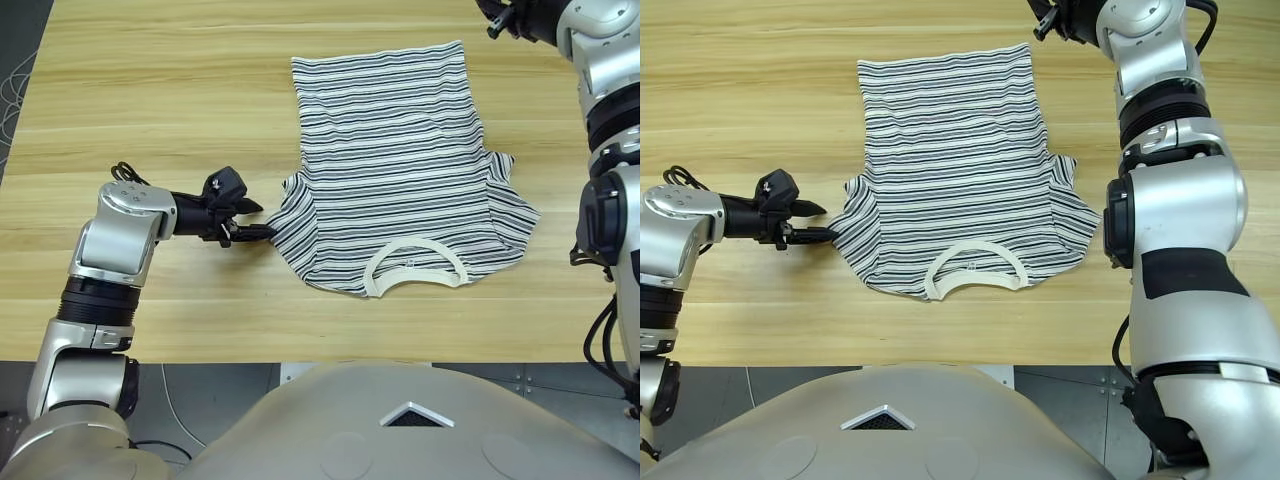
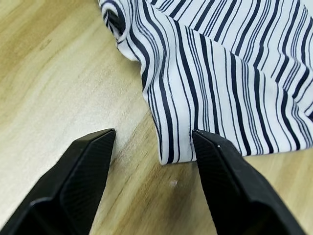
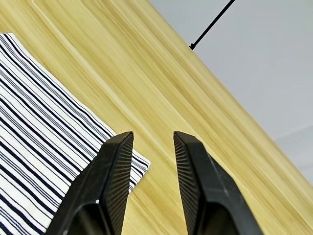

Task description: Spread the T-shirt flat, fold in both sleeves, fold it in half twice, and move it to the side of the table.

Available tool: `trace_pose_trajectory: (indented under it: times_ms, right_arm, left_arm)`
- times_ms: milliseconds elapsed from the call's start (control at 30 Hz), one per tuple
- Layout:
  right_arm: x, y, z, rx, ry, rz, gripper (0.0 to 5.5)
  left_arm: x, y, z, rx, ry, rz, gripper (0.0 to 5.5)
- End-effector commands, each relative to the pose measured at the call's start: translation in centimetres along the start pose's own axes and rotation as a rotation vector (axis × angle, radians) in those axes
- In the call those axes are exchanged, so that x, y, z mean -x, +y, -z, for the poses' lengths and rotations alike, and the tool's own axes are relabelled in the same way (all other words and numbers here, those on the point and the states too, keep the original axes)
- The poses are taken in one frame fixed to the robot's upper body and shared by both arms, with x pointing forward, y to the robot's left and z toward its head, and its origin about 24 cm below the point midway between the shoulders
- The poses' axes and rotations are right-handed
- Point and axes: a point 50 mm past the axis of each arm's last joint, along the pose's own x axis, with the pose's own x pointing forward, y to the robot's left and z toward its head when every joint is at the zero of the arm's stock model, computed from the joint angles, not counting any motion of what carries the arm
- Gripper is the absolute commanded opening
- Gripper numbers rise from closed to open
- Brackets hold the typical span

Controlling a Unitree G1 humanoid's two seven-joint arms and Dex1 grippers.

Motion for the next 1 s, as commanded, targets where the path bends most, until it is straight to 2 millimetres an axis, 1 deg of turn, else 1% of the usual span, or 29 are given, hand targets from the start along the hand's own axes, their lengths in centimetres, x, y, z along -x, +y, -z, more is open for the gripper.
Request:
trace_pose_trajectory:
  times_ms: [33,133,300,400,567,767,800,900,1000]
  right_arm:
    - [0.3,-0.8,-0.5,0.024,-0.006,0.012,1.56]
    - [0.3,-0.6,-0.2,0.025,0.003,0.007,1.56]
    - [0.2,-0.5,-0.3,0.025,0.006,0.007,1.56]
    - [0.1,-0.3,-0.3,0.025,0.005,0.001,1.56]
    - [0.0,-0.1,-0.3,0.029,0.007,-0.007,1.56]
    - [-0.1,0.1,-0.4,0.039,0.003,-0.019,1.56]
    - [-0.2,0.2,-0.4,0.04,0.003,-0.022,1.56]
    - [-0.3,0.4,-0.4,0.045,0.003,-0.035,1.56]
    - [-0.3,0.6,-0.4,0.047,0.0,-0.043,1.56]
  left_arm:
    - [-1.2,-1.2,1.6,0.074,0.044,0.072,2.61]
    - [-1.1,-1.6,1.5,0.07,0.039,0.098,2.15]
    - [-0.7,-1.7,1.2,0.048,0.06,0.1,1.42]
    - [-0.3,-1.5,0.7,0.03,0.063,0.088,0.98]
    - [-0.2,-1.3,0.5,0.026,0.055,0.073,0.11]
    - [0.0,-1.5,0.0,0.004,0.04,0.075,0.11]
    - [0.0,-1.7,-0.3,-0.045,0.022,0.072,0.11]
    - [0.6,-2.4,-1.7,-0.088,-0.057,0.118,0.11]
    - [1.2,-2.5,-2.7,-0.124,-0.08,0.111,0.11]
